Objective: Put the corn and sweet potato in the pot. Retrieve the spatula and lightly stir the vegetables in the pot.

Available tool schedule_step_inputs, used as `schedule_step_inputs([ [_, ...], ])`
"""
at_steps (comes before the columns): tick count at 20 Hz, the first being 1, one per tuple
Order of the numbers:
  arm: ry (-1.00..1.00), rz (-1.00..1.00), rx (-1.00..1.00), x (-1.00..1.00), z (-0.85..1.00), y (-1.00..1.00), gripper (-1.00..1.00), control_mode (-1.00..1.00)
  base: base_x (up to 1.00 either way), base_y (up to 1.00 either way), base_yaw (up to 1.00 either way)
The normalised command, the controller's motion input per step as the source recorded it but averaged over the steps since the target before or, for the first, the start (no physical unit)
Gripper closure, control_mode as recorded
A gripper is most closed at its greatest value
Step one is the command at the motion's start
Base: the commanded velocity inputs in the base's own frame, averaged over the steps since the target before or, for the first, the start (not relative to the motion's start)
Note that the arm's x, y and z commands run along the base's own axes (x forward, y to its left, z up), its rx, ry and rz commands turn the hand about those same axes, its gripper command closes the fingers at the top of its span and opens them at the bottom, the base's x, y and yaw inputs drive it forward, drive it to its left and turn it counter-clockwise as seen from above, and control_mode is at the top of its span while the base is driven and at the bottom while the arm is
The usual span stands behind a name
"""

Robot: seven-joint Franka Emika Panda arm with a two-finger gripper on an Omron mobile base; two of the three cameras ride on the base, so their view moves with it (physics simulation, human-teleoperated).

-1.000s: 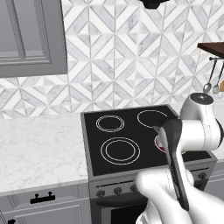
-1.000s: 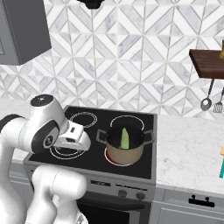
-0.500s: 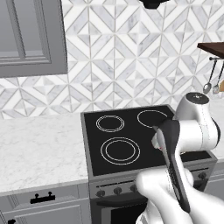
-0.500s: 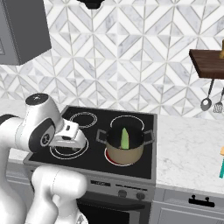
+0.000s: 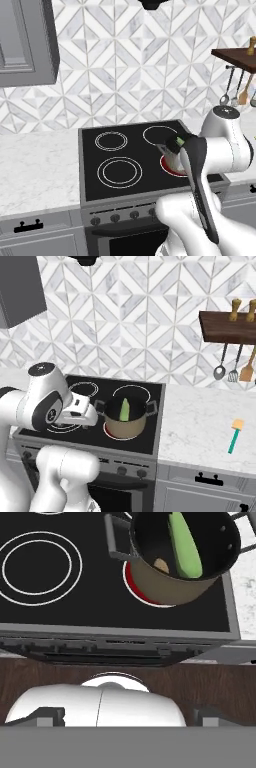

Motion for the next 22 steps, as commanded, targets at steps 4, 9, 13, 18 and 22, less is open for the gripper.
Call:
schedule_step_inputs([
  [4, 0.00, 0.00, 0.00, 0.00, 0.00, 0.00, -1.00, 1.00, -0.61, -0.78, 0.00],
  [9, 0.00, 0.00, 0.00, 0.00, 0.00, 0.00, -1.00, 1.00, -0.19, -0.73, 0.01],
  [13, 0.00, 0.00, 0.00, 0.00, 0.00, 0.00, -1.00, 1.00, 0.15, -0.46, 0.03],
  [18, 0.00, 0.00, 0.00, 0.00, 0.00, 0.00, -1.00, 1.00, 0.41, -0.29, 0.02],
  [22, 0.00, 0.00, 0.00, 0.00, 0.00, 0.00, -1.00, 1.00, 0.59, -0.39, 0.02],
])
